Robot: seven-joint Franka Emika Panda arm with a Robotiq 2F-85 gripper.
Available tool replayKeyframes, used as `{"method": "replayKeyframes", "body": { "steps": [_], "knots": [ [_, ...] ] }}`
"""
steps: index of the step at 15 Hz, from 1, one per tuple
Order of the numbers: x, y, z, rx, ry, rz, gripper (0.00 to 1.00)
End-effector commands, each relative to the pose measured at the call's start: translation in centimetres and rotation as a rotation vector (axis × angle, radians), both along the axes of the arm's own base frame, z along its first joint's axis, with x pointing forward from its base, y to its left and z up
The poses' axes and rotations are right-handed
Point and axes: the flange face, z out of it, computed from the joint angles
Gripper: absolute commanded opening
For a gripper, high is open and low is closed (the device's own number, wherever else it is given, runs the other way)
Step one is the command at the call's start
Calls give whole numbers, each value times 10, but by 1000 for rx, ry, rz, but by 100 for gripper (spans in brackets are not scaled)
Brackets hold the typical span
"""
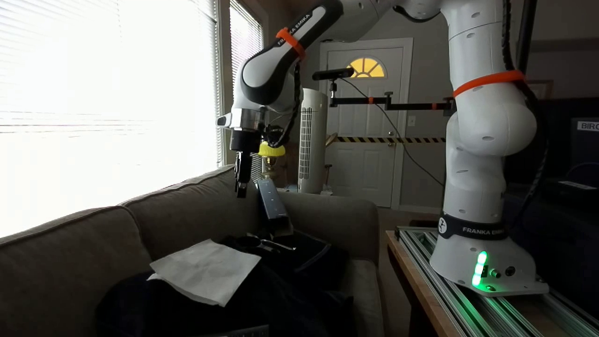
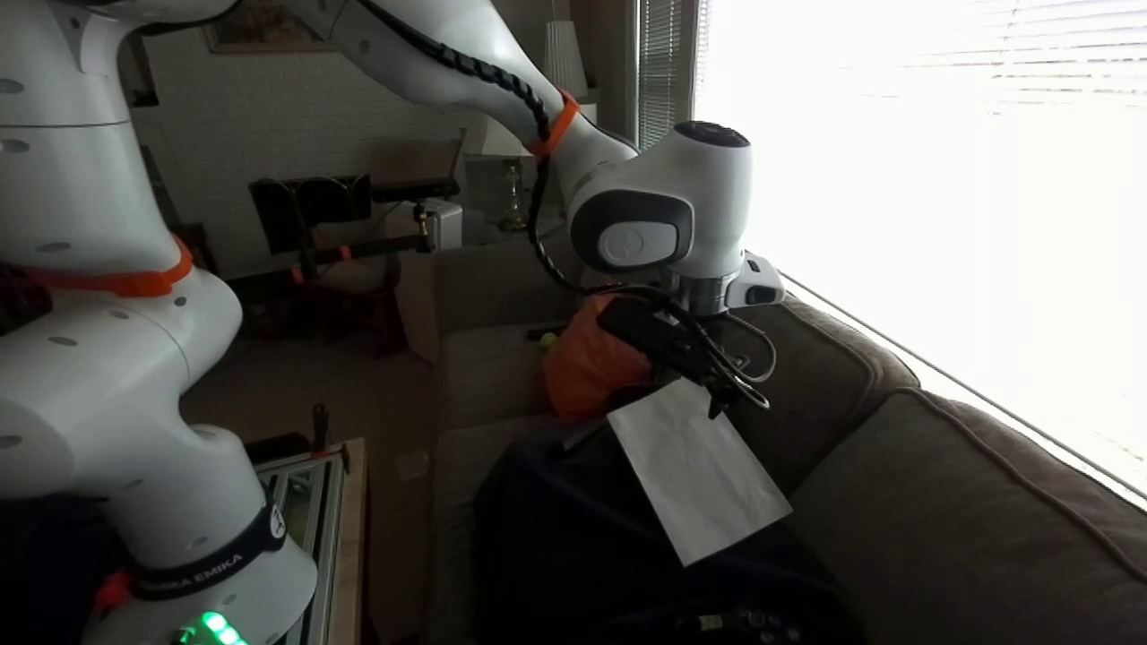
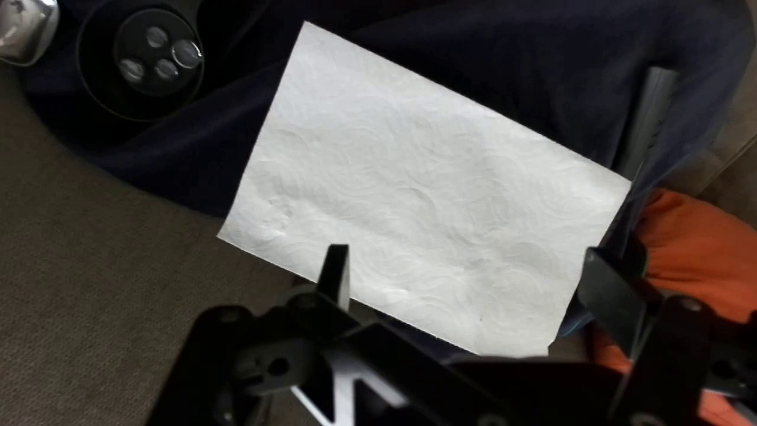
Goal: Fold the paper towel in half
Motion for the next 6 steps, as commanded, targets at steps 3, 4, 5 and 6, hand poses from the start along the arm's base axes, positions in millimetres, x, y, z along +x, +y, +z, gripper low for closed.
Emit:
{"method": "replayKeyframes", "body": {
  "steps": [3,4,5,6],
  "knots": [
    [-3,-8,1,1,1,-12,100],
    [-3,-7,1,2,2,-10,100],
    [-3,-5,1,2,2,-9,100],
    [-3,-4,1,3,2,-7,100]
  ]
}}
